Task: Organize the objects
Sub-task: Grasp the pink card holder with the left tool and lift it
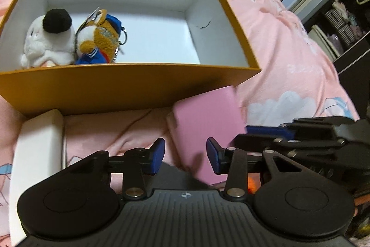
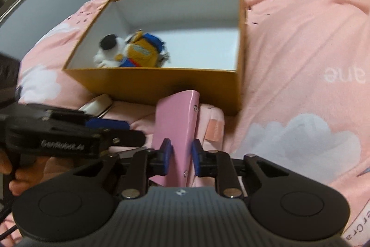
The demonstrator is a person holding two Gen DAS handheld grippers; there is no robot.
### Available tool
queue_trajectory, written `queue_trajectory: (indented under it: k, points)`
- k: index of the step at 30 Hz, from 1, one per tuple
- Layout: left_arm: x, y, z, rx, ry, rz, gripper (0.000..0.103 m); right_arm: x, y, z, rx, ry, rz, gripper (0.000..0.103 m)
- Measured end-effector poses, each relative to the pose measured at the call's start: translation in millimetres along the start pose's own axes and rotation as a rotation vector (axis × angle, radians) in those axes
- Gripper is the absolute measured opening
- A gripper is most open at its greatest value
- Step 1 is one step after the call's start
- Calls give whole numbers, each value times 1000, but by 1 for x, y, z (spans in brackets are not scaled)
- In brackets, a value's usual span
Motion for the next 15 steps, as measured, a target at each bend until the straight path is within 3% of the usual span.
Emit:
queue_trajectory:
  k: [8,11,15]
  points:
    - [-20,4,12,89,8,36,50,-26,-2,-9,-57,38,29,21]
    - [-30,7,17,122,32,56,61,-28,-4,-13,-73,41,38,21]
    - [-41,9,15,146,-17,91,69,-28,-8,-25,-112,23,47,18]
Point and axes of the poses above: each gripper's, at about its wrist camera, not at the fingertips, and x roughly against the way its jaws point, z to its left, y to its top, the point moved 5 cm from there along -x, roughly the way its jaws point, and after that the axes turned 10 degrees about x, right-handed, at the moved point
